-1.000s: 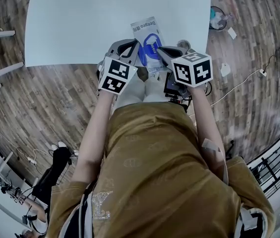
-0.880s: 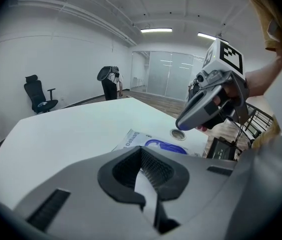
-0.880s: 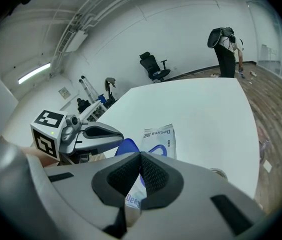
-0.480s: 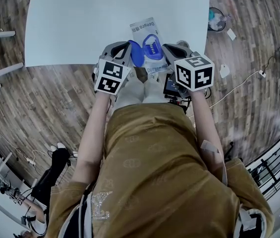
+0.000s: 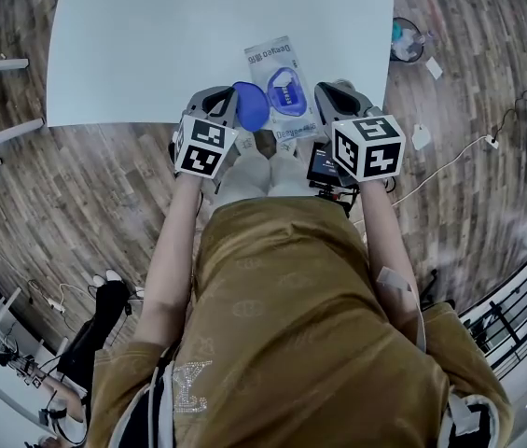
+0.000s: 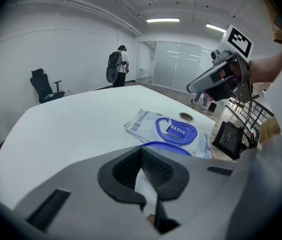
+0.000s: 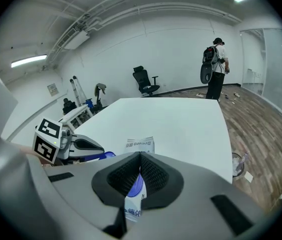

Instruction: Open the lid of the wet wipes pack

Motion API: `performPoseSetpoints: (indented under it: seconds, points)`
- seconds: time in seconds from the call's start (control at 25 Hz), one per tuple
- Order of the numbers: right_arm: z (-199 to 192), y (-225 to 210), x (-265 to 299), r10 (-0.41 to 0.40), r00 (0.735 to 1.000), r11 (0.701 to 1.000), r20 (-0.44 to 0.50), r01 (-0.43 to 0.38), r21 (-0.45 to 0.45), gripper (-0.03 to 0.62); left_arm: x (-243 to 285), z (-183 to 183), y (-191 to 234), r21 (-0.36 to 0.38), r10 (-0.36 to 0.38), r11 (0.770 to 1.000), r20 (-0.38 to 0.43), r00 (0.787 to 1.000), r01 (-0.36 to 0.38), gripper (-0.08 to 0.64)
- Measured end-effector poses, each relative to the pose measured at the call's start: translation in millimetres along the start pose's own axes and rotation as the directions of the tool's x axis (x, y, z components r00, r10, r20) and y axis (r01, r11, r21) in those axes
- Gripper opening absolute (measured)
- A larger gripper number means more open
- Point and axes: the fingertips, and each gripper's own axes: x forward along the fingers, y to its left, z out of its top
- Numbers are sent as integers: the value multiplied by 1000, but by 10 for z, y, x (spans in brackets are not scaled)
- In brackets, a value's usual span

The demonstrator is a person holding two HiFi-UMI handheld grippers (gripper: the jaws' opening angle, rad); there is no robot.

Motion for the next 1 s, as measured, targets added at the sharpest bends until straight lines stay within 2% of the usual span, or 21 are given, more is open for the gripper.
performPoseSetpoints:
  seconds: [0.32,0.76,0.88,1.0]
  points:
    - [-26,-48,-95,-42,998,999,36,42,8,8,58,-52,-42,10,-7,1000,5,1000,7,6]
    - [34,-146,-189,-116,986,993,120,117,4,9,217,-246,-59,47,8,999,-90,996,-4,6]
    - [48,-140,-204,-111,986,994,128,111,5,8,251,-252,-64,60,27,998,-91,995,-22,6]
    - [134,-135,-289,-122,975,992,188,122,9,8,255,-245,-71,65,38,997,-91,995,-32,6]
